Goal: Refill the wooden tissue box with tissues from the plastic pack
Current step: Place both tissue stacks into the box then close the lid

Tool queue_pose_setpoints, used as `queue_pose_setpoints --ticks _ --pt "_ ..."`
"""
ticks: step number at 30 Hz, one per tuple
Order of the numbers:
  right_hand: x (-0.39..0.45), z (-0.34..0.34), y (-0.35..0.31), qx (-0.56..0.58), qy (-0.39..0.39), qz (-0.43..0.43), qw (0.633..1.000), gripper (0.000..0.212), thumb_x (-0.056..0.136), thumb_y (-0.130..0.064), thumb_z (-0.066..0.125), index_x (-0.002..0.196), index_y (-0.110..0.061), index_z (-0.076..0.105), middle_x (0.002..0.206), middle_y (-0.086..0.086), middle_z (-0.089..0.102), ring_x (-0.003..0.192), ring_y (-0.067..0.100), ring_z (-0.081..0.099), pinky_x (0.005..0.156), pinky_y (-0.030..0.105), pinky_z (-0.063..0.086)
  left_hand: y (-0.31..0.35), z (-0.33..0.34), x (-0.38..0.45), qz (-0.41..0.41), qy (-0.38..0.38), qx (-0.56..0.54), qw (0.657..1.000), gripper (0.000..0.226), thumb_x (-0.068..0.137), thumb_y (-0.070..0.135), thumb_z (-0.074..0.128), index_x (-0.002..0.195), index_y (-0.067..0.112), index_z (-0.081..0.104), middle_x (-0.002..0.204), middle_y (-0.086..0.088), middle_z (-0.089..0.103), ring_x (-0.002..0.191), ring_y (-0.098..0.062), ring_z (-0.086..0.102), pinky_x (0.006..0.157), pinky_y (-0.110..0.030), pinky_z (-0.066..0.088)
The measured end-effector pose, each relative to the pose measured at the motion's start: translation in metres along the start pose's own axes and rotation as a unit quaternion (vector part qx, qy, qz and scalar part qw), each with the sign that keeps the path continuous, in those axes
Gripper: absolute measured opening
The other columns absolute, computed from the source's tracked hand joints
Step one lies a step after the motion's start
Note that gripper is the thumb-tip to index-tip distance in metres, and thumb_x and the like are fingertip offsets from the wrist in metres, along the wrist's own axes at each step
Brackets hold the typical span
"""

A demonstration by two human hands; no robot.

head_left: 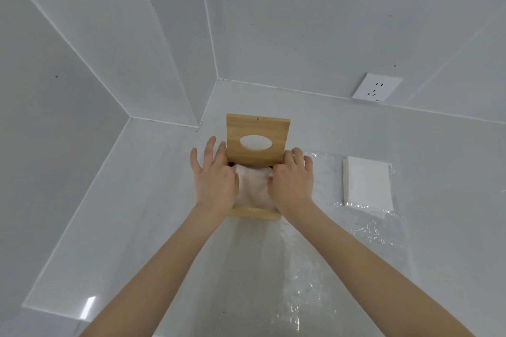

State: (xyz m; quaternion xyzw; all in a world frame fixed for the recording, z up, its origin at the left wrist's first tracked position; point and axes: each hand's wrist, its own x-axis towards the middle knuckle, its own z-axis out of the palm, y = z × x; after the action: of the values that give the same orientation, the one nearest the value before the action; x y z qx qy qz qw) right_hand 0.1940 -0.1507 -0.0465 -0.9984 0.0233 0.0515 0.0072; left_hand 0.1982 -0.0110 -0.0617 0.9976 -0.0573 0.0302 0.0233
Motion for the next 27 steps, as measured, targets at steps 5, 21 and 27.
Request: queue_pose_setpoints --ticks 5,21,27 --pt "0.0 0.007 0.001 -0.072 -0.063 -0.017 0.995 0.031 0.09 -0.021 0.04 0.108 -0.014 0.064 0.142 0.017 0.033 0.136 0.032 0.017 0.114 0.05 0.009 0.004 -0.001 0.01 -0.013 -0.058 0.073 0.996 0.03 0.091 0.03 0.046 0.084 0.017 0.071 0.152 -0.007 0.026 0.144 -0.028 0.0 0.103 -0.05 -0.016" --pt "-0.021 0.006 0.001 -0.017 -0.033 -0.019 0.999 0.03 0.072 -0.027 0.068 0.102 -0.022 0.065 0.147 0.02 0.034 0.138 0.041 0.024 0.109 0.056 0.023 -0.008 -0.008 0.0 0.036 -0.135 -0.012 0.99 0.059 0.072 0.036 0.067 0.127 0.037 0.048 0.156 -0.01 -0.002 0.142 -0.033 -0.013 0.113 -0.051 0.0" --pt "-0.008 0.003 0.003 -0.072 -0.188 -0.012 0.979 0.049 0.083 -0.028 0.053 0.129 -0.018 0.042 0.147 0.015 0.026 0.136 0.035 0.019 0.111 0.052 0.018 -0.004 -0.006 0.005 0.026 -0.159 0.056 0.985 0.052 0.074 0.018 0.065 0.123 0.025 0.05 0.156 -0.013 -0.003 0.141 -0.035 -0.013 0.113 -0.052 0.001"
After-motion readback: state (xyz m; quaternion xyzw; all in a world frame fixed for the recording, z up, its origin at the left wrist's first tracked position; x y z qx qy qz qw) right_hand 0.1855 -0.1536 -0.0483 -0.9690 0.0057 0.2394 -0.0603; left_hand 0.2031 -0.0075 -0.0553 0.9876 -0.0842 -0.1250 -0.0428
